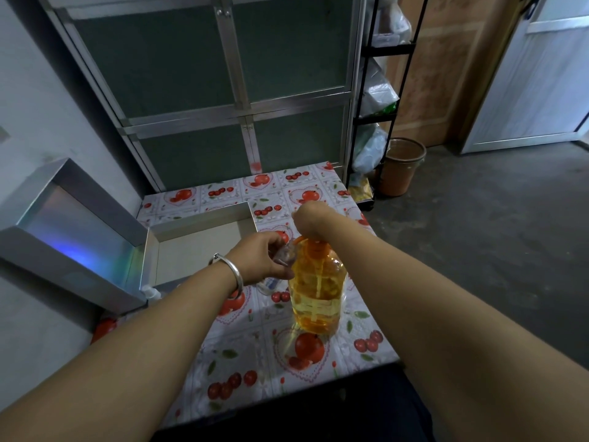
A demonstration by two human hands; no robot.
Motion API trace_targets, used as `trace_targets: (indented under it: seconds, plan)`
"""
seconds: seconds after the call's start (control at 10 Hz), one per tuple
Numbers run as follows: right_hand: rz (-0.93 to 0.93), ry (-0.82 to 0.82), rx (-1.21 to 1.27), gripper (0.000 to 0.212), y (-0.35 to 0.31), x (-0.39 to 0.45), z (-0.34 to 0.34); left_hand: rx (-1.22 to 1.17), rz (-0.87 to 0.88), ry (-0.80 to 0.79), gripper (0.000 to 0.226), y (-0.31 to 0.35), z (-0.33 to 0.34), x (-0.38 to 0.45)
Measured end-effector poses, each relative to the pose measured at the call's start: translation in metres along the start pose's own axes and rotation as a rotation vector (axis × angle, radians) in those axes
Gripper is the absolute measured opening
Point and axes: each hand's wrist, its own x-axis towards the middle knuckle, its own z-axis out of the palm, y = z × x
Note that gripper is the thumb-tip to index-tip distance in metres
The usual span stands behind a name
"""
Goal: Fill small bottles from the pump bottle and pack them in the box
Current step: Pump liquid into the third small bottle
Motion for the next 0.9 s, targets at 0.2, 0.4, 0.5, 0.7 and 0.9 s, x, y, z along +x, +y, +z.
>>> trace_targets:
  seconds: [0.2, 0.4, 0.5, 0.7, 0.9]
  plan:
    - [0.02, -0.017, -0.008, 0.034, 0.003, 0.004, 0.007, 0.008, 0.0, -0.011, 0.038, 0.0, 0.002, 0.001]
    - [0.017, 0.003, 0.033, 0.031, 0.001, 0.0, 0.0, 0.003, 0.004, -0.002, 0.039, 0.0, 0.0, 0.0]
    - [0.034, 0.027, 0.014, 0.027, 0.004, 0.004, 0.006, 0.0, -0.003, -0.005, 0.04, -0.002, 0.002, 0.001]
    - [0.046, 0.024, 0.111, 0.035, 0.002, -0.005, 0.003, -0.006, 0.006, -0.008, 0.035, 0.0, 0.001, 0.001]
    - [0.024, 0.015, 0.039, 0.029, 0.0, -0.004, 0.001, 0.008, 0.013, -0.006, 0.035, -0.002, 0.004, 0.001]
